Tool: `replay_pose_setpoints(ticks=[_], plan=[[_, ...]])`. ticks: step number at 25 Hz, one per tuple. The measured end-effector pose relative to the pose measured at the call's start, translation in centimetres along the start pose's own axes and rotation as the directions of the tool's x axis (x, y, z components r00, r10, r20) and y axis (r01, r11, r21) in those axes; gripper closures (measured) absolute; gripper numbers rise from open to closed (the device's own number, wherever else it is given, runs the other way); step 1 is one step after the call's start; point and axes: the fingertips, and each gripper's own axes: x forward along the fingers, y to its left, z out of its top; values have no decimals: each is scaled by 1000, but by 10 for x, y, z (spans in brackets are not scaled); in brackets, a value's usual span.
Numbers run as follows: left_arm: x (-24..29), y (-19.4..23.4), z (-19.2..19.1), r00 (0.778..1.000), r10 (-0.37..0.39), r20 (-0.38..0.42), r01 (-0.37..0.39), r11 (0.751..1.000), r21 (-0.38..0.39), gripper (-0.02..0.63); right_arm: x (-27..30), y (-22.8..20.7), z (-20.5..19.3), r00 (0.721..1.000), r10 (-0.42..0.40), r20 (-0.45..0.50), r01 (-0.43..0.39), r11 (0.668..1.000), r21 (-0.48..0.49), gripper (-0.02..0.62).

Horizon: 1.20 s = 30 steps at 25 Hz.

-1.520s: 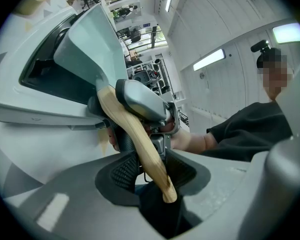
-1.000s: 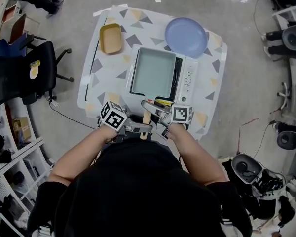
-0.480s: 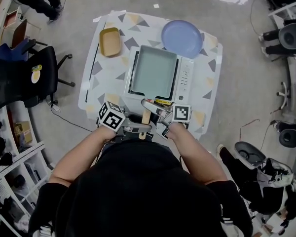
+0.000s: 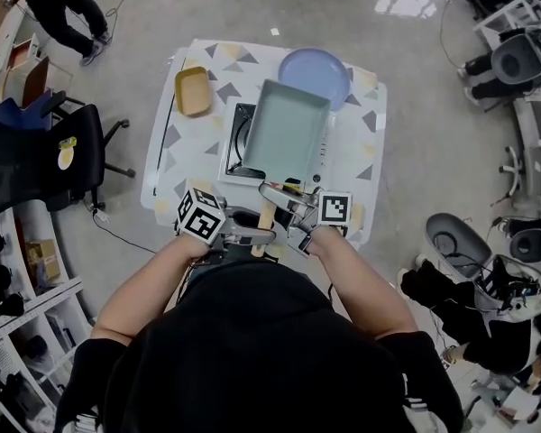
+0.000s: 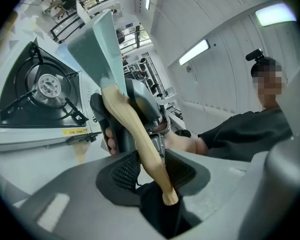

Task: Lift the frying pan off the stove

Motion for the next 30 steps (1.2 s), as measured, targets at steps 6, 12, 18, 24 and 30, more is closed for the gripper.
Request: replay_pose_setpoints(ticks=[6, 12, 18, 24, 30], plan=[[3, -23, 11, 1000, -9, -2, 9, 998, 65, 448, -9, 32, 9, 999, 26, 26, -25, 998, -62, 379], [6, -47, 16, 1000, -22, 11, 20, 992, 127, 454, -16, 59, 10, 1000, 12, 19, -9, 987, -162, 380], [11, -71, 15, 999, -36, 28, 31, 985, 171, 461, -25, 90, 6, 999, 18, 26, -12, 975, -222, 381], [18, -87, 6, 999, -38, 27, 32, 979, 201, 460, -34, 103, -5, 1000, 7, 23, -1, 968, -253, 382], [23, -100, -1, 997, -59, 45, 49, 977, 206, 462, -40, 116, -15, 1000, 2, 13, 2, 963, -268, 382]])
